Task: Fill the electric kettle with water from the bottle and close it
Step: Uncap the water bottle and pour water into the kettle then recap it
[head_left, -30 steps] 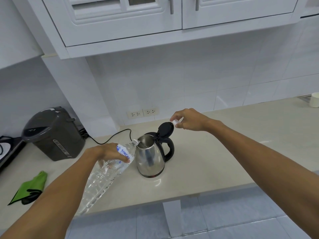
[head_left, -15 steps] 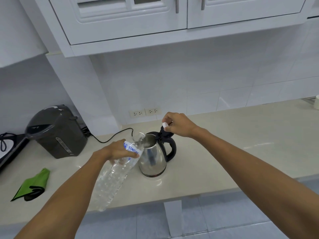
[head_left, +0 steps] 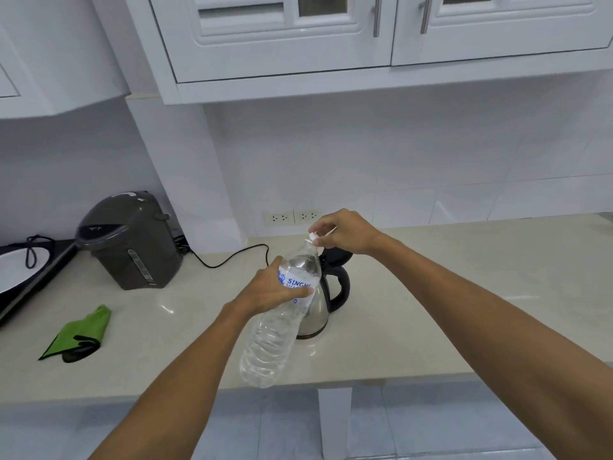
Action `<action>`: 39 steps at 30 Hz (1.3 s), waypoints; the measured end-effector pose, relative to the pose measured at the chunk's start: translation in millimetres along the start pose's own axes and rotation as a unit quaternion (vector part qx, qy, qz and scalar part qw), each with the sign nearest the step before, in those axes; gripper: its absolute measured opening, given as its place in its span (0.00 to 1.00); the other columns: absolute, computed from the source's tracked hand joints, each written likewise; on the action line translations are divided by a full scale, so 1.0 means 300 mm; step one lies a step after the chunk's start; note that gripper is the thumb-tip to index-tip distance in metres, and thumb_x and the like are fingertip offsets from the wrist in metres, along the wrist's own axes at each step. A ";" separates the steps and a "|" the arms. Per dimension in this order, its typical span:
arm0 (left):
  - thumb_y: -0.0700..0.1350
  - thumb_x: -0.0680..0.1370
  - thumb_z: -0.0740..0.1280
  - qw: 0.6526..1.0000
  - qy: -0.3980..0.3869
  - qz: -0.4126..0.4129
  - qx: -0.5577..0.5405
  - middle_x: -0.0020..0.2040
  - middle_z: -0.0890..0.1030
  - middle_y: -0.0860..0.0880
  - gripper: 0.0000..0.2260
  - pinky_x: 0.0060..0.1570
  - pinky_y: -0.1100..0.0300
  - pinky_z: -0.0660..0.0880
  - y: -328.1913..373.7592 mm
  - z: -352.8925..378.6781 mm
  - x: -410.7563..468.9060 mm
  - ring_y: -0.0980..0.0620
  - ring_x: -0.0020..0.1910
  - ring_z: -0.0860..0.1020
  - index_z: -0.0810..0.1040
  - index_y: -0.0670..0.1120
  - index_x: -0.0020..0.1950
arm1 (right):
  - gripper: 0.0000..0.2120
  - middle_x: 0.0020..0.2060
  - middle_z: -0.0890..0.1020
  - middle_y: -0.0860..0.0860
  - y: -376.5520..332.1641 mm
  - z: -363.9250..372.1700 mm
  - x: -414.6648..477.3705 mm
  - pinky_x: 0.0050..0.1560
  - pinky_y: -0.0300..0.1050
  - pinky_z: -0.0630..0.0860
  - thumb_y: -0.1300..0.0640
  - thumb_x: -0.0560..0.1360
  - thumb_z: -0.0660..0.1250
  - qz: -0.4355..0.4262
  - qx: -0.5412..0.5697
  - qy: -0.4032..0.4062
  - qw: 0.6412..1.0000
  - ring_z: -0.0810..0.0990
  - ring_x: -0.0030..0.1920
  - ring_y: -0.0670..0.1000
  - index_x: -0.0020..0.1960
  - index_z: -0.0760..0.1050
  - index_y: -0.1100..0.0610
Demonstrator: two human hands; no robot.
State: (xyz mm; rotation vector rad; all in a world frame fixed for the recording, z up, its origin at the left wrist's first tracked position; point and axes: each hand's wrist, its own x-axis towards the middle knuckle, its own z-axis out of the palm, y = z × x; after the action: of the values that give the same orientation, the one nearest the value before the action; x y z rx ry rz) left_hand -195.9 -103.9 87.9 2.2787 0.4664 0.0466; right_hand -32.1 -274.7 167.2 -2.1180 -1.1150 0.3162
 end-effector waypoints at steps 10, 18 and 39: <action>0.59 0.71 0.81 0.999 -0.006 0.048 -0.005 0.50 0.78 0.59 0.28 0.41 0.64 0.72 0.044 0.036 -0.048 0.56 0.48 0.78 0.67 0.58 0.60 | 0.13 0.46 0.87 0.40 -0.034 -0.118 -0.042 0.55 0.39 0.78 0.61 0.69 0.79 -0.034 -0.060 -0.104 0.992 0.84 0.48 0.39 0.51 0.86 0.49; 0.60 0.70 0.82 0.996 -0.007 0.088 -0.028 0.63 0.79 0.57 0.36 0.53 0.60 0.77 0.039 0.047 -0.086 0.58 0.59 0.79 0.70 0.60 0.73 | 0.09 0.44 0.87 0.43 -0.056 -0.107 -0.071 0.54 0.44 0.80 0.55 0.71 0.78 -0.045 -0.074 -0.124 0.988 0.85 0.49 0.46 0.50 0.86 0.49; 0.67 0.66 0.81 0.995 0.018 0.087 -0.047 0.62 0.79 0.61 0.38 0.62 0.50 0.80 0.057 0.117 -0.091 0.55 0.64 0.78 0.70 0.63 0.73 | 0.10 0.29 0.62 0.53 -0.094 0.008 -0.133 0.27 0.44 0.59 0.70 0.74 0.60 -0.022 -0.432 -0.074 0.899 0.64 0.35 0.56 0.42 0.62 0.57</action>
State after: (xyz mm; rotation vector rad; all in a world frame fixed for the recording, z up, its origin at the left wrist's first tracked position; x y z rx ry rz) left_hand -209.6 -148.6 79.4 2.2231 0.2768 0.1926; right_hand -74.6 -294.7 180.7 -2.8563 -1.5874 -0.0780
